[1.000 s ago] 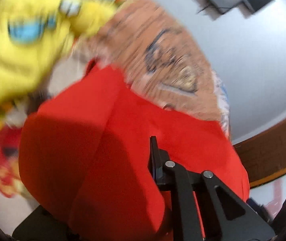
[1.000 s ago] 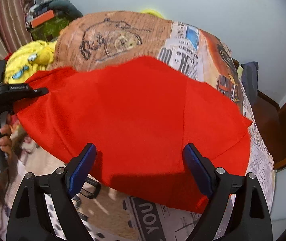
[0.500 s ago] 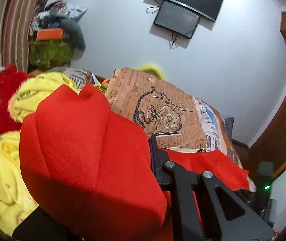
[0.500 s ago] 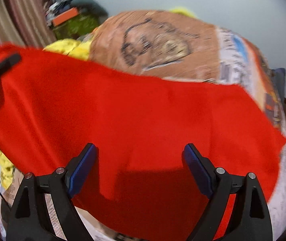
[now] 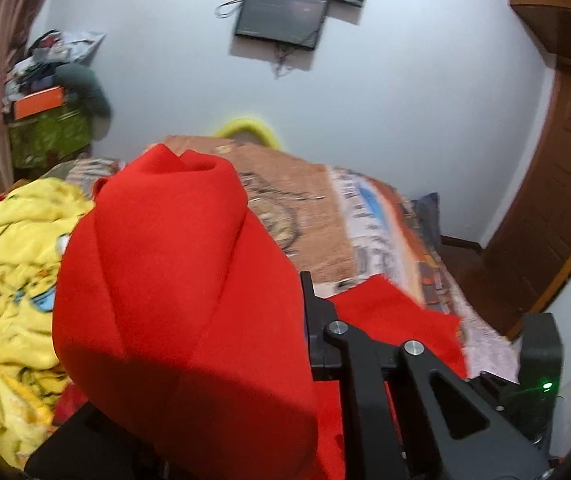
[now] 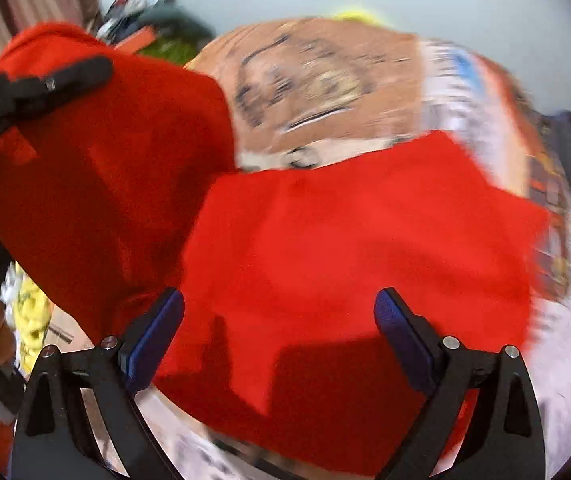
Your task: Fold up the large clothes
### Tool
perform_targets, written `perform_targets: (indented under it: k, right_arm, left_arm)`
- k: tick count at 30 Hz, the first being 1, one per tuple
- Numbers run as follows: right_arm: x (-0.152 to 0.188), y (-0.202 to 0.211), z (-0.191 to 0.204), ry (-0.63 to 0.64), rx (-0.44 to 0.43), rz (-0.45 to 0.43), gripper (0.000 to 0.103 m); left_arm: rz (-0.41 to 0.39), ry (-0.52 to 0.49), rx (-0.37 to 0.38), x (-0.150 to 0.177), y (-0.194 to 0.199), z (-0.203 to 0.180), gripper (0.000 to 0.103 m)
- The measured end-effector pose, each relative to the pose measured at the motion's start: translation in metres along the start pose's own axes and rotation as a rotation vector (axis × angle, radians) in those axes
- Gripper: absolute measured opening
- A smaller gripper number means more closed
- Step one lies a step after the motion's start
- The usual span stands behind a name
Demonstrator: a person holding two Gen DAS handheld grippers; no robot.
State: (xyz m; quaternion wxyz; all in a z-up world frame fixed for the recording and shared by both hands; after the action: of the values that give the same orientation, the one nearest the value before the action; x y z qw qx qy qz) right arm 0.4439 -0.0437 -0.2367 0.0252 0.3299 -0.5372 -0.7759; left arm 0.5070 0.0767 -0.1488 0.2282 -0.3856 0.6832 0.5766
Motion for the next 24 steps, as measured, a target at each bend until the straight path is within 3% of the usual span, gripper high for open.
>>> perform_targets:
  k: [6, 8, 11, 14, 17, 20, 22, 24]
  right_arm:
    - [0.028, 0.038, -0.092, -0.159, 0.107, -0.036, 0.095]
    - [0.036, 0.045, -0.116, -0.204, 0.133, -0.041, 0.095]
    - [0.047, 0.055, -0.142, -0.260, 0.152, -0.049, 0.095]
    - [0.056, 0.064, -0.162, -0.286, 0.178, -0.056, 0.095]
    - [0.064, 0.071, -0.171, -0.288, 0.206, -0.056, 0.095]
    - [0.067, 0.077, -0.174, -0.282, 0.215, -0.062, 0.095]
    - [0.067, 0.083, -0.175, -0.278, 0.220, -0.071, 0.095]
    - [0.067, 0.094, -0.171, -0.268, 0.222, -0.089, 0.095]
  left_arm:
    - [0.005, -0.158, 0.108, -0.005, -0.012, -0.095, 0.009]
    - [0.048, -0.260, 0.138, 0.010, -0.024, -0.132, 0.009]
    - [0.190, -0.403, 0.191, 0.055, -0.047, -0.176, 0.009]
    - [0.323, -0.494, 0.214, 0.104, -0.068, -0.192, 0.009]
    - [0.409, -0.496, 0.226, 0.136, -0.080, -0.190, 0.009]
    - [0.449, -0.471, 0.255, 0.148, -0.080, -0.188, 0.010]
    - [0.448, -0.445, 0.273, 0.147, -0.071, -0.187, 0.018]
    - [0.485, -0.424, 0.325, 0.150, -0.060, -0.187, 0.047]
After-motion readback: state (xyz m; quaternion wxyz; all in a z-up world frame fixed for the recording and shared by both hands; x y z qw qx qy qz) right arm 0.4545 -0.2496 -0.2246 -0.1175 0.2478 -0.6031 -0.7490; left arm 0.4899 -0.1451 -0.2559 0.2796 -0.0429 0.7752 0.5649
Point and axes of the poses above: each gripper's, at about its wrist camera, not at the fingertips, and y roughly against the way its jaws point, z to its left, x to its underside, the point moved 9 cm from there along -y, roughly the way its jaws point, and after that the axes turned 6 degrees about z, right-handed, at the moved point
